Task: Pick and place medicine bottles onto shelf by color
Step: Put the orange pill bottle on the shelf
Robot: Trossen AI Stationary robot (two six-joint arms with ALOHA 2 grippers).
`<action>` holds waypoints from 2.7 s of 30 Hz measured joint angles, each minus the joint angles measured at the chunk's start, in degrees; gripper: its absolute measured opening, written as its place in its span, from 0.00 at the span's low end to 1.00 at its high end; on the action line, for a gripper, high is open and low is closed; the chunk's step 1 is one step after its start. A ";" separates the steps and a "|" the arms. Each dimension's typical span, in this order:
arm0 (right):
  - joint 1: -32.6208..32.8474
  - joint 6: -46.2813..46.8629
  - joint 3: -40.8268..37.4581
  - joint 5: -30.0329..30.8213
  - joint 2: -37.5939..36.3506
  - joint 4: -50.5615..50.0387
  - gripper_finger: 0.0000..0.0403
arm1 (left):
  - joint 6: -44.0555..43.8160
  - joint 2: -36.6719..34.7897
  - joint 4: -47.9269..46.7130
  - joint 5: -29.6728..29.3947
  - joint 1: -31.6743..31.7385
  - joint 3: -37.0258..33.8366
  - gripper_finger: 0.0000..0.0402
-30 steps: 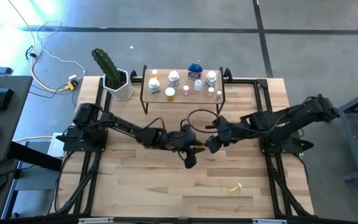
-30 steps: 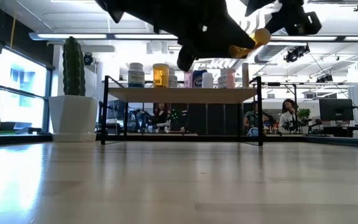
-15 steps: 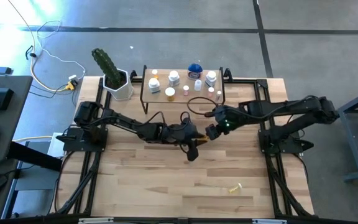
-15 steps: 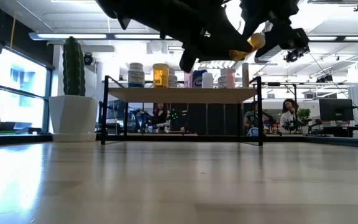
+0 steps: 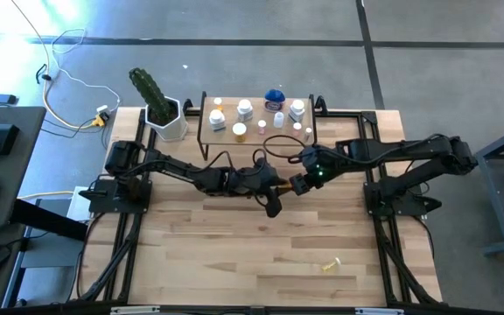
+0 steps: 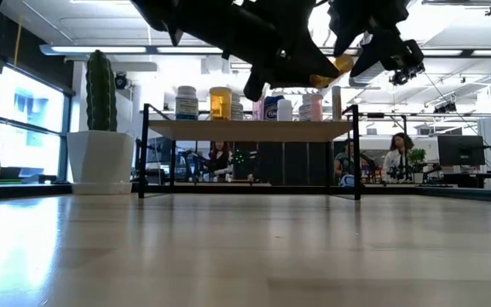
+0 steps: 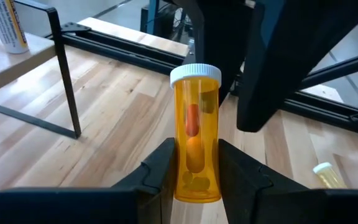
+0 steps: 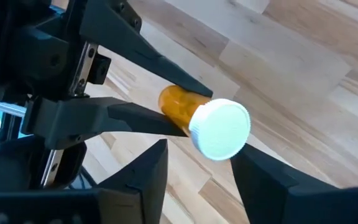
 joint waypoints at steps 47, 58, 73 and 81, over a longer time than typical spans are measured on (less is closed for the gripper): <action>1.68 1.15 -0.13 1.19 0.15 2.00 0.47 | 1.05 0.13 -1.70 -3.37 -3.69 -0.02 0.22; 1.68 2.46 -0.13 1.25 0.15 1.98 0.28 | 2.56 0.09 -1.75 -4.37 -3.69 -0.02 0.22; 1.53 2.21 -0.12 1.25 0.15 2.05 0.26 | 4.68 -0.02 -2.84 -1.42 -3.61 0.00 0.29; 1.53 -0.40 -0.08 1.77 0.15 2.11 0.26 | 3.05 -0.02 -8.21 3.66 -3.49 0.00 0.46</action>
